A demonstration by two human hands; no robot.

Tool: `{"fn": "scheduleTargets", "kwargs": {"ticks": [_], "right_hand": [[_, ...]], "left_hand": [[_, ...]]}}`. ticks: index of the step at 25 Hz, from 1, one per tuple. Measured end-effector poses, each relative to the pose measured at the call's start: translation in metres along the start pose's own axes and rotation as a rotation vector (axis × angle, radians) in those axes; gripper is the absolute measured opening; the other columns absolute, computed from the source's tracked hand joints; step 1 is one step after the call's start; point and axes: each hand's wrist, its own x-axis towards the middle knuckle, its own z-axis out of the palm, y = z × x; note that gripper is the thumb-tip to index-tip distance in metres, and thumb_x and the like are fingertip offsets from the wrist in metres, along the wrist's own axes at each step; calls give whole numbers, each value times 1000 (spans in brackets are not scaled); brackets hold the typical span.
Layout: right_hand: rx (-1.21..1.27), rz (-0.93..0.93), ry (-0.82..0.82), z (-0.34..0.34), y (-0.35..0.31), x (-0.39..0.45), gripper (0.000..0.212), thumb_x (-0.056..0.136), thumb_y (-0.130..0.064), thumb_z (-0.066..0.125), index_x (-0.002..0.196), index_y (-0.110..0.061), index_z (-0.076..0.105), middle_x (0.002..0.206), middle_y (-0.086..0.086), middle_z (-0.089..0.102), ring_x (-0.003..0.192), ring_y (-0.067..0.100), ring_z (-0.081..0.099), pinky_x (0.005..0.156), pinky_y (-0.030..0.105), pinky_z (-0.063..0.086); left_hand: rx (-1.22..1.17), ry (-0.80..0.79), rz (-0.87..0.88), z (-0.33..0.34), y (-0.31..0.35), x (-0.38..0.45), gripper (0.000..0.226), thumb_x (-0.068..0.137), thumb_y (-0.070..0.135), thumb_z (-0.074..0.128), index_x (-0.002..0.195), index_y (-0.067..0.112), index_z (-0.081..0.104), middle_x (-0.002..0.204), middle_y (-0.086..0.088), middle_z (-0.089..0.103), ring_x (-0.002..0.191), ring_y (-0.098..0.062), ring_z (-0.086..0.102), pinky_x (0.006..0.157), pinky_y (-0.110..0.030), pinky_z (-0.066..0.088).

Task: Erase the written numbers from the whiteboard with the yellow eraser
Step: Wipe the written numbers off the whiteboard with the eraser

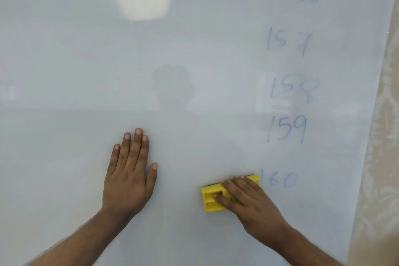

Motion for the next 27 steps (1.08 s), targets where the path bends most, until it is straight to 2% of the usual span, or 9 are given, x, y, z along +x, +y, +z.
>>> {"fn": "scheduleTargets", "kwargs": {"ticks": [2, 4, 8, 13, 17, 24, 27], "right_hand": [[0, -11, -2, -10, 8, 4, 57, 79, -5, 65, 131, -27, 58, 135, 8, 58, 123, 28, 55, 111, 42, 36], [30, 62, 46, -26, 23, 12, 58, 80, -8, 69, 134, -26, 55, 135, 11, 56, 124, 30, 52, 108, 43, 39], [55, 220, 127, -61, 60, 31, 43, 95, -25, 51, 139, -25, 46, 135, 13, 54, 120, 31, 51, 104, 40, 38], [91, 381, 246, -103, 109, 54, 46, 95, -31, 49, 140, -24, 44, 134, 11, 54, 116, 29, 54, 95, 40, 44], [39, 400, 288, -135, 148, 66, 45, 95, -33, 47, 140, -27, 45, 133, 9, 54, 117, 28, 53, 94, 40, 44], [-31, 462, 372, -181, 213, 71, 52, 92, -46, 48, 140, -27, 44, 127, -3, 57, 101, 20, 55, 81, 35, 46], [-47, 463, 399, -195, 239, 85, 53, 92, -42, 53, 141, -27, 42, 125, -4, 57, 99, 21, 55, 81, 38, 48]], "left_hand": [[-15, -1, 18, -2, -1, -1, 71, 99, 41, 34, 158, 6, 18, 169, -9, 12, 156, -28, 10, 127, -45, 9], [-25, 10, 43, -5, -3, 3, 73, 97, 42, 37, 158, 5, 21, 169, -9, 15, 156, -28, 13, 127, -45, 10], [-52, 50, 79, -14, 12, 41, 72, 97, 42, 37, 158, 7, 20, 169, -8, 16, 156, -27, 14, 127, -43, 9], [-74, 90, 145, -34, 56, 134, 72, 99, 45, 35, 159, 9, 17, 169, -6, 15, 156, -23, 11, 127, -42, 11], [-47, 149, 192, -47, 85, 199, 71, 101, 47, 31, 159, 9, 18, 168, -5, 15, 156, -22, 10, 127, -41, 10], [24, 220, 284, -60, 124, 290, 69, 102, 47, 27, 158, 8, 20, 168, -7, 17, 156, -22, 10, 127, -41, 11], [7, 232, 251, -63, 138, 325, 71, 101, 48, 24, 159, 8, 17, 168, -6, 15, 157, -21, 8, 128, -40, 8]]}}
